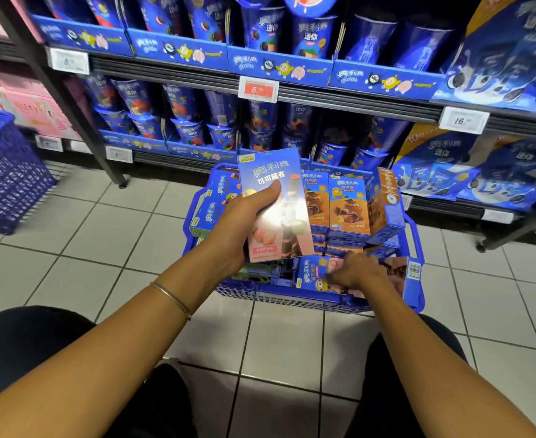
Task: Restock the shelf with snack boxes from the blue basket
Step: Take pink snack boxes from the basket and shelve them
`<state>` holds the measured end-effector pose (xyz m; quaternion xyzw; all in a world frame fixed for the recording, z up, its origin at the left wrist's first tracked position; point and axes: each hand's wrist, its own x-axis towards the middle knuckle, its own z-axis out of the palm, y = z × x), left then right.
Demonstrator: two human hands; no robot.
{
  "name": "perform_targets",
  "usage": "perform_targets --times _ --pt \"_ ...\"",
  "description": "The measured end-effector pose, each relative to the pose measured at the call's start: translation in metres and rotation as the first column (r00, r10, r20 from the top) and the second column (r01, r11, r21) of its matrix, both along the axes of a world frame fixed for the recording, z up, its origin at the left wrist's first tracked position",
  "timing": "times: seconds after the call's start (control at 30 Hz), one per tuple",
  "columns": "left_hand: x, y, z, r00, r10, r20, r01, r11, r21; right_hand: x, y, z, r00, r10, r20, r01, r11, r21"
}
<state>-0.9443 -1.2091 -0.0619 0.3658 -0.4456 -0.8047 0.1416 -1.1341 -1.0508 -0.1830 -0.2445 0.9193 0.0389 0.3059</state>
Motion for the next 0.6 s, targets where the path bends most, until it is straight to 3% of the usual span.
perform_targets --times 0.2,0.33,0.4,0.5,0.6 --pt "-0.002 0.000 -0.003 0.999 -0.042 0.024 0.043 0.999 -0.018 -0.001 -0.003 0.018 0.998 -0.052 -0.025 0.046 0.981 -0.189" --pt "-0.005 0.000 -0.005 0.999 -0.031 0.021 0.032 0.999 -0.013 -0.001 0.002 0.050 0.978 -0.118 0.170 0.179 0.895 -0.408" --pt "-0.007 0.000 -0.006 1.000 -0.007 0.015 0.007 1.000 -0.013 -0.002 0.011 0.080 0.933 -0.169 0.318 0.329 0.761 -0.559" --pt "-0.010 -0.001 -0.010 0.999 0.027 0.027 -0.026 0.999 -0.036 0.001 0.020 0.127 0.852 -0.184 0.491 0.513 0.483 -0.710" --pt "-0.013 0.000 -0.011 0.993 0.083 0.088 -0.078 0.996 -0.050 0.007 0.012 0.155 0.748 -0.167 0.642 0.663 0.217 -0.716"
